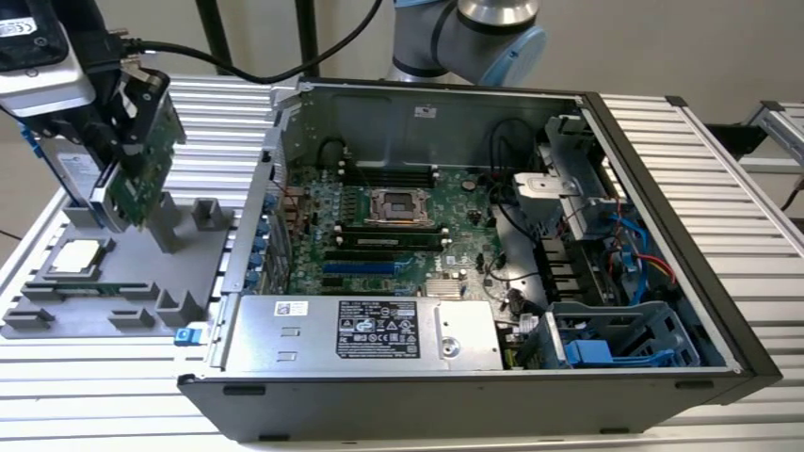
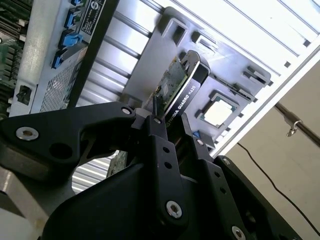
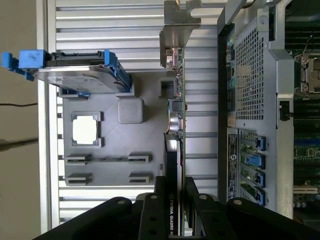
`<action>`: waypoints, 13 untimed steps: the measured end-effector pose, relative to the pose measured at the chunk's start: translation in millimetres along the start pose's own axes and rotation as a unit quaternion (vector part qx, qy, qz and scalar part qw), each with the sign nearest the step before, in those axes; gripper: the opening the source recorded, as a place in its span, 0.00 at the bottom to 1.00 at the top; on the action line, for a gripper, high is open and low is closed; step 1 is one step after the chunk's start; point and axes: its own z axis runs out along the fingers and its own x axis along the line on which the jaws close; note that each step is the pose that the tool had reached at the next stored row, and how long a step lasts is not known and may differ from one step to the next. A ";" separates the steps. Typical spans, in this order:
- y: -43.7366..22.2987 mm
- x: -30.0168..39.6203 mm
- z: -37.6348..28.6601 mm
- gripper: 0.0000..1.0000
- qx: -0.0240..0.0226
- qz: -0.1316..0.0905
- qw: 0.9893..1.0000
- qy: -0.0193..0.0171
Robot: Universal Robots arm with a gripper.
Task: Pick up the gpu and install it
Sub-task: 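Pick up the gpu and move the gpu toward the slot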
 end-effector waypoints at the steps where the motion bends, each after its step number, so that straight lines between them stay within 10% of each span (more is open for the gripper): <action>1: 0.0 0.0 -0.3 0.00 0.000 0.000 1.000 0.000; 13: 0.3 0.1 -5.6 0.00 -0.001 0.000 1.000 0.000</action>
